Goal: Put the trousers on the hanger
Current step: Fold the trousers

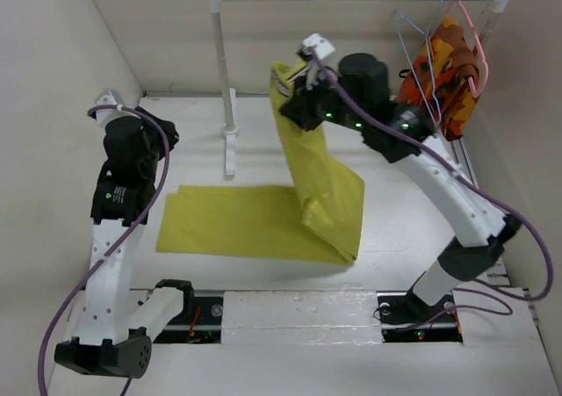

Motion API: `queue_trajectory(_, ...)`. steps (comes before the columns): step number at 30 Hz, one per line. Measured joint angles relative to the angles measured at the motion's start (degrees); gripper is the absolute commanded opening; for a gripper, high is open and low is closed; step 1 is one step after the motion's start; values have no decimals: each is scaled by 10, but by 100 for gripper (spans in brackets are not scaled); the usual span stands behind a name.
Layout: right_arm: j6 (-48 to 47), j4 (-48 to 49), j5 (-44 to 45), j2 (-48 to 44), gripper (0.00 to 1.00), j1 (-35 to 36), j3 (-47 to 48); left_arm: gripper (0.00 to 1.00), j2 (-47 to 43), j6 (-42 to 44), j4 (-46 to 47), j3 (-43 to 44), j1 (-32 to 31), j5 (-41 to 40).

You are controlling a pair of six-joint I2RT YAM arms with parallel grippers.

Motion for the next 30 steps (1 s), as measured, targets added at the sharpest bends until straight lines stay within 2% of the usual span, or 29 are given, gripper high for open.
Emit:
queue_trajectory(2,0,13,0,56,0,43,36,26,-5,10,-30,25,29,-7)
queue_trajectory(7,4,48,-3,219,0,144,146,26,-10,24,-84,94,32,-39)
queue_trajectory(8,7,57,-8,257,34,164,170,26,-8,27,-97,112,33,-52)
queue_trajectory(10,15,88,-16,328,70,201,210,29,-6,32,-115,145,33,-80)
queue_trajectory(11,18,102,-25,360,82,214,226,30,-6,34,-122,159,33,-95)
queue_trajectory(14,20,104,-66,455,86,248,274,36,-12,41,-131,172,33,-132)
queue_trajectory(16,12,90,-79,466,83,254,241,36,-23,44,-132,157,33,-143)
queue_trajectory(18,8,118,-85,405,78,248,96,37,-35,45,-127,124,33,-143)
queue_trajectory(20,10,138,-89,308,59,225,-71,38,-49,45,-116,71,33,-126)
queue_trajectory(21,12,150,-92,254,45,209,-142,38,-51,46,-107,42,33,-112)
queue_trajectory(22,13,153,-92,196,16,189,-210,38,-54,45,-96,7,33,-93)
queue_trajectory(23,13,157,-93,138,5,163,-264,38,-52,45,-91,-27,33,-73)
queue_trajectory(24,16,172,-92,82,0,138,-311,38,-47,43,-80,-64,33,-55)
queue_trajectory(26,17,196,-83,-24,0,87,-395,38,-33,38,-62,-134,33,-18)
queue_trajectory(27,17,212,-81,-69,7,67,-436,38,-19,34,-50,-167,33,0)
queue_trajectory(28,19,226,-77,-111,37,55,-479,37,-8,30,-41,-199,33,16)
queue_trajectory(29,22,229,-75,-144,52,45,-520,38,1,26,-36,-226,33,29)
queue_trajectory(30,23,231,-74,-169,62,39,-560,38,8,23,-33,-245,33,40)
